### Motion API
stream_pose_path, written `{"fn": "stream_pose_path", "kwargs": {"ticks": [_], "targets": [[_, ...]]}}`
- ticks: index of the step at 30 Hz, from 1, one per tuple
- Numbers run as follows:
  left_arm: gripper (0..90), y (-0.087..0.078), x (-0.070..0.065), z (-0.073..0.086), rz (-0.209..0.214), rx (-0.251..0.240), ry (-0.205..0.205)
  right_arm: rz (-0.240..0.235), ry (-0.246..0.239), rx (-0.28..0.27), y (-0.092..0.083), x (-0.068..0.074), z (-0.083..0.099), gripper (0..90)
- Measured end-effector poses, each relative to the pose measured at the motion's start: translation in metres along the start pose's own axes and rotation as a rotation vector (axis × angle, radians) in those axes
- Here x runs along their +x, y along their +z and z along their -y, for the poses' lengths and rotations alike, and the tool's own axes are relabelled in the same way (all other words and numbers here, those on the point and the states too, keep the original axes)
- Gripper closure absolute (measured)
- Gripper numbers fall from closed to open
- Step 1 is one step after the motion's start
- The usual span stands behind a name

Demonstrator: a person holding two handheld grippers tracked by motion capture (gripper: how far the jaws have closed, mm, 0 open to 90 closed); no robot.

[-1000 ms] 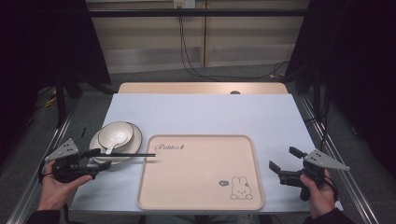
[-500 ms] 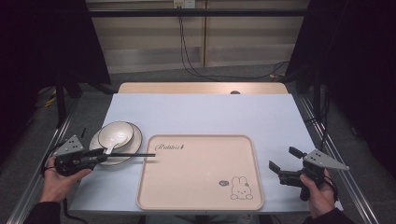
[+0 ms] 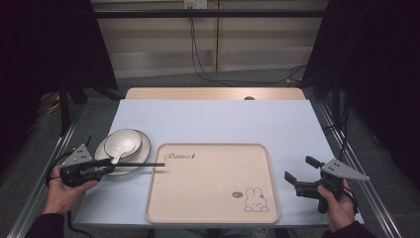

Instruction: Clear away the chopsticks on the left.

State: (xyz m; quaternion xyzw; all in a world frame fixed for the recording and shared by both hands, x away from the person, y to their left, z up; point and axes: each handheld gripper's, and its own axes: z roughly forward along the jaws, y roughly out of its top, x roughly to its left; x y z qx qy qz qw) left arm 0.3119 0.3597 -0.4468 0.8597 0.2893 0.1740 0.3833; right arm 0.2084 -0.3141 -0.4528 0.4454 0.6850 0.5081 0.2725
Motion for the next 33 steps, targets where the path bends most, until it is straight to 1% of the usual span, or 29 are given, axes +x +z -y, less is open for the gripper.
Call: {"fn": "stream_pose_path", "kwargs": {"ticks": [3,4,6,8,9,11,12,14,16,17,18,19,20,21,22,23,24,25,27,28,30,33], "targets": [[63.5,0.001,-0.001,0.001,-0.001,-0.009,0.001,0.001,0.001,0.0,0.0,0.0,0.0,2.4],[63.5,0.001,-0.001,0.0,0.0,-0.004,0.006,0.001,0.001,0.0,0.0,0.0,0.0,2.4],[63.6,0.001,-0.002,0.0,-0.011,0.005,0.012,0.001,0.001,0.0,0.0,0.0,0.0,2.4],[63.4,0.001,-0.002,0.0,-0.016,0.009,0.008,0.001,0.001,0.0,0.0,0.0,0.0,2.4],[62.2,0.001,-0.001,0.001,-0.012,0.003,0.012,0.001,0.001,-0.001,0.0,0.0,0.0,2.4],[61.3,0.001,0.0,0.002,-0.034,0.004,0.008,0.0,0.001,0.0,0.0,0.0,0.0,2.6],[62.9,0.002,0.0,0.003,-0.03,0.003,0.003,0.004,0.001,-0.003,0.0,0.0,0.0,2.6],[63.4,0.002,-0.001,0.004,-0.021,0.007,0.013,0.001,0.002,-0.004,-0.001,0.0,0.0,2.6],[66.8,0.002,-0.002,0.002,-0.022,0.015,0.029,0.005,0.003,-0.003,0.0,0.0,0.0,2.6],[66.8,0.003,-0.003,0.0,-0.021,0.022,0.038,0.001,0.001,-0.002,0.0,0.0,0.0,2.6],[67.5,0.003,-0.003,-0.002,-0.011,0.03,0.052,0.001,0.001,-0.001,0.0,0.0,0.0,2.6],[68.0,0.003,-0.005,-0.004,-0.014,0.038,0.058,0.0,0.001,0.0,0.0,0.0,0.0,2.6],[68.1,0.004,-0.006,-0.006,-0.003,0.051,0.077,0.001,0.001,-0.001,0.0,0.0,0.0,2.6],[68.1,0.004,-0.008,-0.008,-0.002,0.059,0.086,0.001,0.001,-0.002,0.0,0.0,0.0,2.6],[68.0,0.005,-0.008,-0.009,0.01,0.063,0.097,0.003,0.003,-0.003,0.0,0.0,0.0,2.6],[67.9,0.007,-0.011,-0.01,0.012,0.069,0.107,0.005,0.003,-0.004,0.0,0.0,0.0,2.6],[67.9,0.008,-0.012,-0.011,0.003,0.08,0.121,0.005,0.005,-0.002,0.0,0.0,0.0,2.6],[67.9,0.009,-0.012,-0.012,0.016,0.094,0.121,0.001,0.005,-0.001,0.0,0.0,0.0,2.6],[69.4,0.012,-0.014,-0.013,0.026,0.096,0.138,-0.001,0.002,-0.001,0.0,0.0,0.0,2.6],[70.1,0.013,-0.014,-0.015,0.026,0.102,0.14,0.003,0.004,-0.004,0.0,0.0,0.0,2.5],[71.4,0.014,-0.015,-0.017,0.033,0.114,0.16,0.005,0.006,-0.003,0.0,0.0,0.0,2.5],[74.2,0.015,-0.016,-0.02,0.047,0.13,0.169,0.004,0.005,-0.003,0.0,0.0,0.0,2.5]]}}
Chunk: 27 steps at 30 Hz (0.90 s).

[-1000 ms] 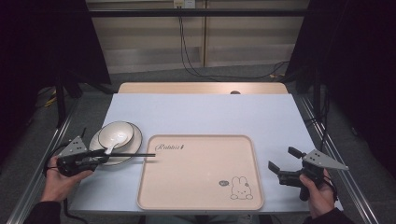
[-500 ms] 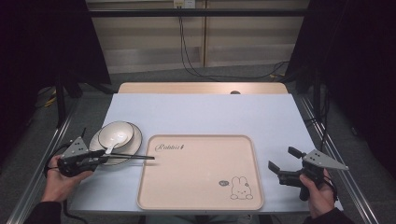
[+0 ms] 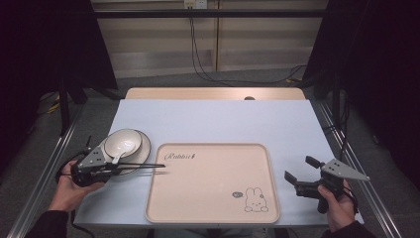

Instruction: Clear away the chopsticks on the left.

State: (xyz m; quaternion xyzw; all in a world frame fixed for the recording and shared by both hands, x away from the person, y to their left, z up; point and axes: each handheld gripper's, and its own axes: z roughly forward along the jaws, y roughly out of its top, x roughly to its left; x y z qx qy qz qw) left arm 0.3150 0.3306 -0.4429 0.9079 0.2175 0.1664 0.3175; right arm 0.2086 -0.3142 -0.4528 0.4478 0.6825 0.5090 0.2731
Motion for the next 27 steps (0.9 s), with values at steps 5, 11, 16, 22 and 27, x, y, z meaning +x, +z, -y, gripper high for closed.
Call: {"fn": "stream_pose_path", "kwargs": {"ticks": [5,11,16,22,27], "targets": [[80.6,0.0018,0.0012,-0.0036,0.034,0.023,0.012,-0.001,0.002,0.002,-0.0004,-0.0002,0.0001,2.5],[85.5,0.0028,0.0028,-0.005,0.066,0.026,-0.002,0.0,0.011,0.001,0.0001,0.0003,0.0002,2.4],[85.7,0.0027,0.0041,-0.0065,0.087,0.034,-0.029,0.002,0.004,0.001,-0.0002,-0.0005,0.0003,2.4],[86.1,-0.0004,0.0043,-0.0064,0.105,0.019,-0.077,-0.002,0.01,0.002,-0.0009,-0.0004,0.0003,2.3],[86.1,-0.0043,0.0033,-0.0065,0.117,0.01,-0.113,0.002,0.012,0.002,-0.0004,-0.0002,0.0002,2.4]]}}
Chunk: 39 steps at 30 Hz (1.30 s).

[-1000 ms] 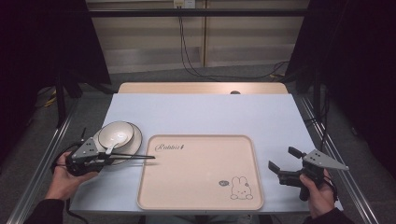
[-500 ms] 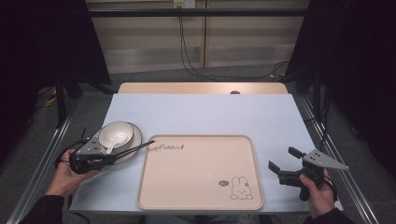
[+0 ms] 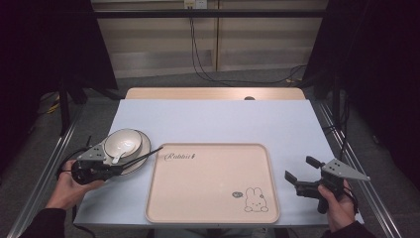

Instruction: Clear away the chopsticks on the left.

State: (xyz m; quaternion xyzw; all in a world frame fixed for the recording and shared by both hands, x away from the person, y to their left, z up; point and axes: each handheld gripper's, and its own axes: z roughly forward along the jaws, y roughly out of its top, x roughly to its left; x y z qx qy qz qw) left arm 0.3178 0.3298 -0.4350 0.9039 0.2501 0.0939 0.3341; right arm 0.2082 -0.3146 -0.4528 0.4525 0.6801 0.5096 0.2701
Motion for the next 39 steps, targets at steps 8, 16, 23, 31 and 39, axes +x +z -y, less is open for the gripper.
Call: {"fn": "stream_pose_path", "kwargs": {"ticks": [8,16,23,31,39], "targets": [[86.2,-0.006,-0.002,0.002,0.025,-0.048,-0.063,-0.003,0.006,-0.002,0.0,0.0,0.0,2.4],[86.2,-0.013,-0.013,0.004,0.039,-0.097,-0.157,-0.005,0.011,-0.009,0.001,0.0,0.0,2.4],[86.2,-0.018,-0.03,0.004,0.045,-0.138,-0.229,-0.008,0.007,-0.009,0.001,0.0,-0.001,2.4],[86.2,-0.024,-0.057,0.0,0.045,-0.184,-0.299,-0.01,0.01,-0.012,0.002,0.001,-0.001,2.4],[86.2,-0.02,-0.077,-0.004,0.015,-0.207,-0.382,-0.013,0.012,-0.014,0.003,0.001,-0.001,2.4]]}}
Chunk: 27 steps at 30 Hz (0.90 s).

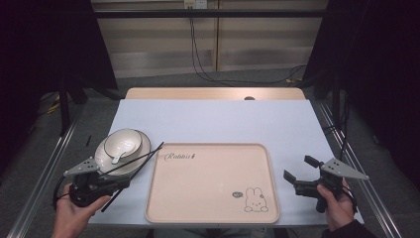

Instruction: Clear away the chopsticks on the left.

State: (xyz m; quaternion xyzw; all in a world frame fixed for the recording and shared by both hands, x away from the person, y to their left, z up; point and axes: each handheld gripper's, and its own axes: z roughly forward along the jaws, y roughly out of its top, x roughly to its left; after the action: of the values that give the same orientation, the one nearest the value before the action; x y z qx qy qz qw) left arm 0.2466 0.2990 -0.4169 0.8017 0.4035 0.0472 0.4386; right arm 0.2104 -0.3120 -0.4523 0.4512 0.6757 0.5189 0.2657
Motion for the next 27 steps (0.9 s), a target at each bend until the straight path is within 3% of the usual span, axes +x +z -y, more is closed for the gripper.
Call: {"fn": "stream_pose_path", "kwargs": {"ticks": [4,10,13,17,21,23,27], "targets": [[86.2,0.007,-0.012,0.002,0.016,0.006,-0.029,0.0,-0.009,0.004,0.0,0.0,0.0,2.4],[86.2,0.013,-0.028,0.003,-0.019,0.015,-0.059,-0.001,-0.006,0.003,0.0,0.0,0.0,2.4],[86.2,0.017,-0.038,0.001,-0.022,-0.003,-0.106,-0.004,-0.001,0.007,0.001,0.001,0.0,2.4],[86.1,0.031,-0.044,0.0,-0.064,-0.017,-0.181,-0.007,-0.003,0.01,0.001,0.001,0.0,2.4],[86.1,0.045,-0.047,0.0,-0.089,-0.006,-0.231,-0.009,-0.009,0.009,0.001,0.001,0.0,2.4],[86.1,0.05,-0.049,-0.001,-0.091,0.0,-0.238,-0.009,-0.01,0.008,0.001,0.0,0.0,2.4],[86.1,0.065,-0.057,-0.005,-0.139,0.024,-0.266,-0.011,-0.013,0.007,0.001,0.0,0.0,2.4]]}}
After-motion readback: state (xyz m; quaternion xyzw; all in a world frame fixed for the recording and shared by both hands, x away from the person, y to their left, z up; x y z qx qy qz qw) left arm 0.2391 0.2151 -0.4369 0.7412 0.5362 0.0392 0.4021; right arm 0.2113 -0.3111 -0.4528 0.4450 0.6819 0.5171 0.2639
